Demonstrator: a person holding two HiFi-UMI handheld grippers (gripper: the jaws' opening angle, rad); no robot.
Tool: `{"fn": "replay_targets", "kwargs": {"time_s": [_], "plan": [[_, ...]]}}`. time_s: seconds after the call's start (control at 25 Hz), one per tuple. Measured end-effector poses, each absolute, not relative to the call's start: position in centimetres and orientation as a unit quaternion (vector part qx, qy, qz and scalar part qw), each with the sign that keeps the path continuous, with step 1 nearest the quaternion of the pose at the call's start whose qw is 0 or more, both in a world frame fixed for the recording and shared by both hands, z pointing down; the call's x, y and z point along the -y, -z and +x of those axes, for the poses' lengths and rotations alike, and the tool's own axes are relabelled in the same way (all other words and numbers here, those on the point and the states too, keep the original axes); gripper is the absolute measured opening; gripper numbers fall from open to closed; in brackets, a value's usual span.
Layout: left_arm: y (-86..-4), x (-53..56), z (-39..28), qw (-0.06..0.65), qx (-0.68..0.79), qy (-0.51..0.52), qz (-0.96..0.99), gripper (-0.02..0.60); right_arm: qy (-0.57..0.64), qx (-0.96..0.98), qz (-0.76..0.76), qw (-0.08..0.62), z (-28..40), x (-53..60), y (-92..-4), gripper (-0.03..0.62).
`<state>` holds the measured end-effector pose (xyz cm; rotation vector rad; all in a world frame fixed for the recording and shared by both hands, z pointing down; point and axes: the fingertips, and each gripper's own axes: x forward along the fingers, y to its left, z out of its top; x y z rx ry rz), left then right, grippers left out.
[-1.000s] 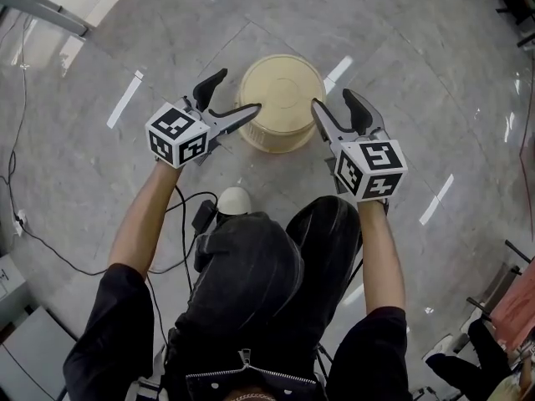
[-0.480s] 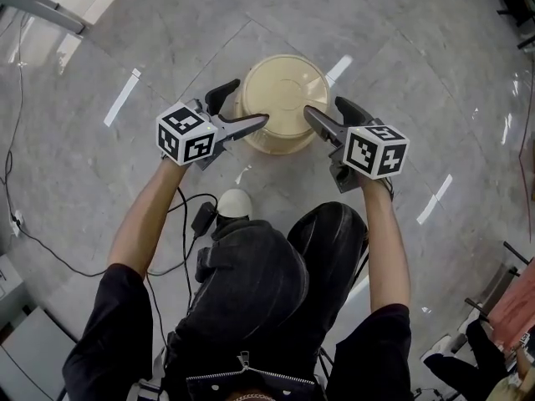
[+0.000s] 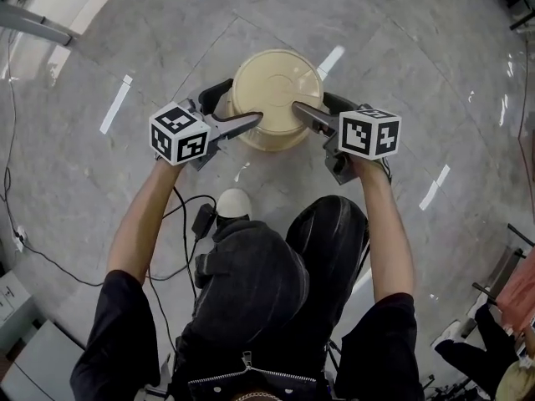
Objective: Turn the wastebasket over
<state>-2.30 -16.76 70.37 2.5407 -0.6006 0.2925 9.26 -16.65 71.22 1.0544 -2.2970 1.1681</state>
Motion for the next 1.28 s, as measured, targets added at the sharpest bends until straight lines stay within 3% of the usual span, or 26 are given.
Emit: {"fn": "replay_targets", "kwargs": {"time_s": [0.28, 0.56, 0.8, 1.04, 1.28], "plan": [[-69.6, 16.7, -1.9, 0.215, 0.219, -0.118, 0.944, 0.430, -0.395, 0.817, 0.383, 0.171, 9.5, 16.4, -70.5, 0.354], [-67.7, 17.7, -0.9, 0.134, 0.228, -0.136, 0.955, 0.429, -0.281, 0.847, 0.414, 0.177, 10.1, 17.1, -67.7, 0.353], [-68.0, 17.3, -0.2, 0.159, 0.218, -0.123, 0.955, 0.428, -0.126, 0.860, 0.443, 0.221, 10.9, 17.1, -66.6, 0.353], [-68.1, 15.7, 0.0, 0.159, 0.207, -0.119, 0.958, 0.426, -0.160, 0.871, 0.421, 0.199, 11.6, 16.0, -66.6, 0.353], [-68.8, 13.3, -1.0, 0.167, 0.190, -0.132, 0.958, 0.426, -0.297, 0.881, 0.344, 0.131, 11.2, 13.6, -65.6, 0.353]]}}
